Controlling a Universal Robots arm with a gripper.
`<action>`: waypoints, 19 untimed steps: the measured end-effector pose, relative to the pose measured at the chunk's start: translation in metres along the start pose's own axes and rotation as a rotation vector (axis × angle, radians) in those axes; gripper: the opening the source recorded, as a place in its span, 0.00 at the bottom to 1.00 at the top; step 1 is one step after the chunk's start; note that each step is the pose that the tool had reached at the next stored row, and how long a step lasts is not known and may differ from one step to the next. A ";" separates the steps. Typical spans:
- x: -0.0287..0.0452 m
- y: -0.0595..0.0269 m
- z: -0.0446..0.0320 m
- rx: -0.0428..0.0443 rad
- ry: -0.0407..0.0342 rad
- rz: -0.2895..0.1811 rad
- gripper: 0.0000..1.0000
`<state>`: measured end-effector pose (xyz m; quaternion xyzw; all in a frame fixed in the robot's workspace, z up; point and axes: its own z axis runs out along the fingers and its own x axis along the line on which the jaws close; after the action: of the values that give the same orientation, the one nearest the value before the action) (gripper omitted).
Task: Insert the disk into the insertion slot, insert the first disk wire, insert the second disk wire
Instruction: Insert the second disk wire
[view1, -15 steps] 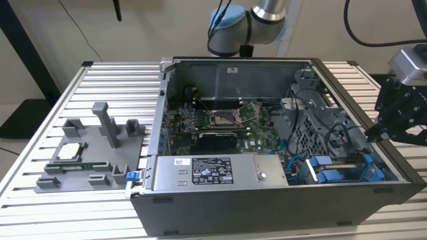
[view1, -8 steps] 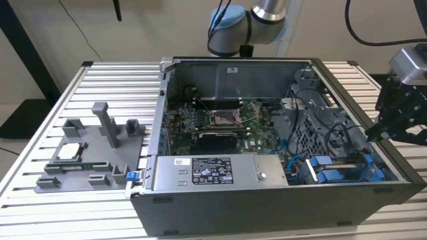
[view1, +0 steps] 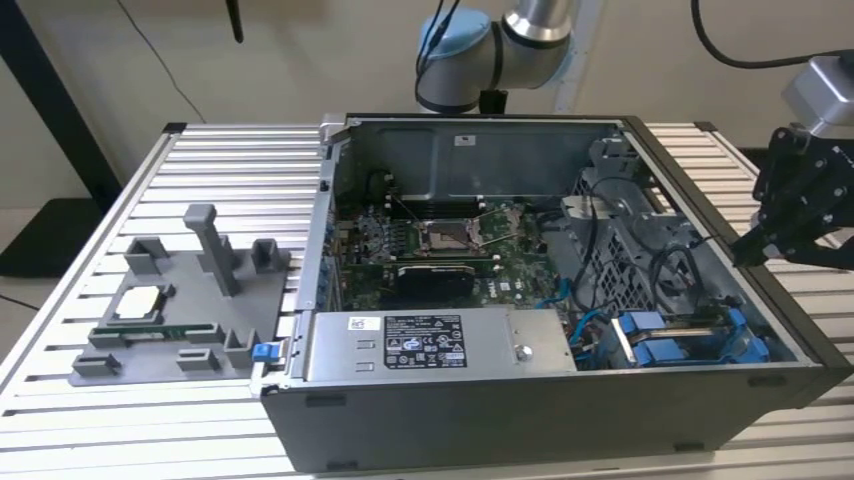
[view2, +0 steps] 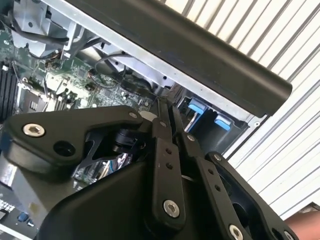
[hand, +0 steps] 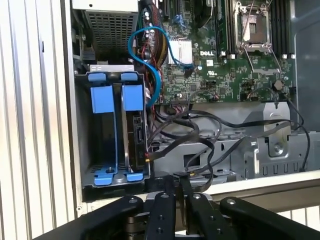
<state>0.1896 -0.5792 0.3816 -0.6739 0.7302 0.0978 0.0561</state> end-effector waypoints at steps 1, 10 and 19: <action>-0.0001 0.0018 -0.0007 0.0000 -0.0002 0.000 0.00; 0.0012 0.0212 -0.0016 -0.0043 0.0000 0.001 0.00; 0.0028 0.0375 -0.0003 -0.0674 0.0176 0.016 0.00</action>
<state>0.1521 -0.5792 0.3838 -0.6702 0.7325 0.1169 0.0261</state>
